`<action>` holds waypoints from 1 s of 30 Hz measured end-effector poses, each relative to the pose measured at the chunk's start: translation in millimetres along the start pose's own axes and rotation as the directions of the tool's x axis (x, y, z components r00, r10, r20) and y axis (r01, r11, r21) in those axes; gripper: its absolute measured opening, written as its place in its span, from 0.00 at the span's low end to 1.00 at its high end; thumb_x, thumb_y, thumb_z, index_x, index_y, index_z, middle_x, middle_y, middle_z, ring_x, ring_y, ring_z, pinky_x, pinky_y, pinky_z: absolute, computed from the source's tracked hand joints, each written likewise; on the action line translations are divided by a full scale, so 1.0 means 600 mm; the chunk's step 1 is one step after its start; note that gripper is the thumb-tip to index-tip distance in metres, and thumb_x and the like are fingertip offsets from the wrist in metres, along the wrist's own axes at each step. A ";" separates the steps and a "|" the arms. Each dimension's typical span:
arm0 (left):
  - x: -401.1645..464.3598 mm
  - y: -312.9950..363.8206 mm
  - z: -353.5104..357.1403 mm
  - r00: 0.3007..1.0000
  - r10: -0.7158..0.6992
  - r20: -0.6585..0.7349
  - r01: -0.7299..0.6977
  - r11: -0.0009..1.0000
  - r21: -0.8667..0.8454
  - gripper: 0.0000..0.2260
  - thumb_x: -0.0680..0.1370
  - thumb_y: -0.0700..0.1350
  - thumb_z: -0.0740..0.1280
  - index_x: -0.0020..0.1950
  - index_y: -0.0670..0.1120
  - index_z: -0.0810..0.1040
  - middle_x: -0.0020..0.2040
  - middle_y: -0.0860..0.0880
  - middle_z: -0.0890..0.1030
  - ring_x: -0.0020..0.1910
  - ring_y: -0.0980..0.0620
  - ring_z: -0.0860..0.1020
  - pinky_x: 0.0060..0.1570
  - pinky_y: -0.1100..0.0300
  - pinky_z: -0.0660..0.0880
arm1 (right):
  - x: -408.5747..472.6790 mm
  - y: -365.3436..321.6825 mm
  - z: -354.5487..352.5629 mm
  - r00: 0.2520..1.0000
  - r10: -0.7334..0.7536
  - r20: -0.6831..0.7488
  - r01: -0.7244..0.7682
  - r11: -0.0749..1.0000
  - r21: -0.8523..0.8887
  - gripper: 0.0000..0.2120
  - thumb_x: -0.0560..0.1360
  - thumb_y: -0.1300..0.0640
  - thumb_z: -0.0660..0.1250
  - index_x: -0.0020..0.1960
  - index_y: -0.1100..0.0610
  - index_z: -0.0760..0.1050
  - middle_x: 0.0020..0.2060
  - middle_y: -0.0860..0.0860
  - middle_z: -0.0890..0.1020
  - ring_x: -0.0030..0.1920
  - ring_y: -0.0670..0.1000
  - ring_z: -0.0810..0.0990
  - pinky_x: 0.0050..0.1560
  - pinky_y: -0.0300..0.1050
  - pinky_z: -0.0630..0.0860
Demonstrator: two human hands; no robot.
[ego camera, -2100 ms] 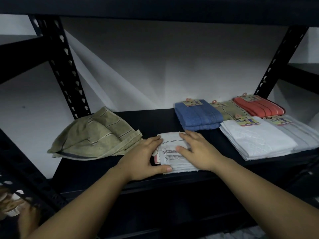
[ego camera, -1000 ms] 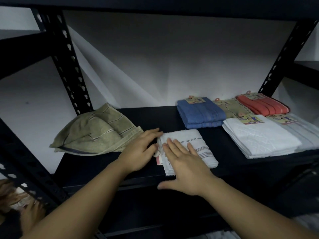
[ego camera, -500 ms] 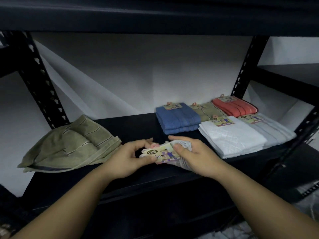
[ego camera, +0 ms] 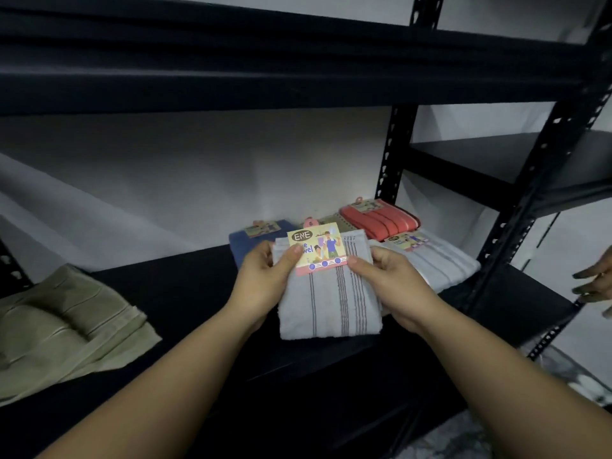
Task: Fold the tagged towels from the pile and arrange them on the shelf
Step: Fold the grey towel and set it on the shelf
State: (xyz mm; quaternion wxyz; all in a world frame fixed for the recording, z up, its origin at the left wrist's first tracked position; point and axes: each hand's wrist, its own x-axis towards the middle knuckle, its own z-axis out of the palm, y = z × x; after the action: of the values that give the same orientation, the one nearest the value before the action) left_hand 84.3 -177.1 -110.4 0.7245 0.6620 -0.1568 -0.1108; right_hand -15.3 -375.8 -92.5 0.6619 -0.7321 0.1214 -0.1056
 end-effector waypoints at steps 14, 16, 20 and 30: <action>0.197 -0.016 0.264 0.910 -0.374 0.182 0.376 0.926 0.025 0.13 0.79 0.35 0.66 0.64 0.41 0.80 0.55 0.41 0.86 0.55 0.43 0.86 0.49 0.50 0.84 | 0.204 -0.035 -0.257 0.962 -0.122 -0.243 -0.097 0.682 -0.725 0.36 0.72 0.25 0.66 0.65 0.53 0.75 0.55 0.50 0.80 0.55 0.52 0.77 0.53 0.45 0.70; 0.215 -0.022 0.289 0.910 -0.369 0.190 0.373 0.928 0.013 0.12 0.80 0.34 0.67 0.62 0.40 0.81 0.55 0.40 0.86 0.53 0.45 0.86 0.49 0.52 0.85 | 0.226 -0.027 -0.283 0.971 -0.097 -0.218 -0.116 0.609 -0.785 0.49 0.65 0.20 0.67 0.73 0.53 0.71 0.65 0.53 0.80 0.64 0.55 0.79 0.59 0.46 0.74; 0.232 -0.029 0.323 0.910 -0.360 0.208 0.354 0.933 0.065 0.11 0.79 0.34 0.71 0.61 0.37 0.81 0.55 0.40 0.86 0.50 0.46 0.87 0.50 0.54 0.84 | 0.251 -0.015 -0.318 0.980 -0.016 -0.196 -0.163 0.497 -0.852 0.58 0.63 0.17 0.64 0.79 0.55 0.64 0.74 0.57 0.74 0.72 0.58 0.74 0.68 0.49 0.74; 0.254 -0.045 0.334 0.954 -0.265 0.144 0.183 0.888 0.423 0.17 0.72 0.40 0.80 0.57 0.37 0.81 0.48 0.42 0.87 0.43 0.48 0.88 0.47 0.49 0.85 | 0.258 0.039 -0.328 0.979 0.085 -0.186 -0.205 0.378 -0.903 0.54 0.67 0.16 0.56 0.77 0.55 0.63 0.68 0.58 0.77 0.63 0.59 0.79 0.53 0.51 0.77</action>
State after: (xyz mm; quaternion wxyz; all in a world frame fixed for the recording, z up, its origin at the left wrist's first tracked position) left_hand 151.6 -420.9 -110.3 0.5349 0.7968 -0.1696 -0.2240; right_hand 68.8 -612.8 -96.6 0.1475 -0.9546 0.2586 -0.0027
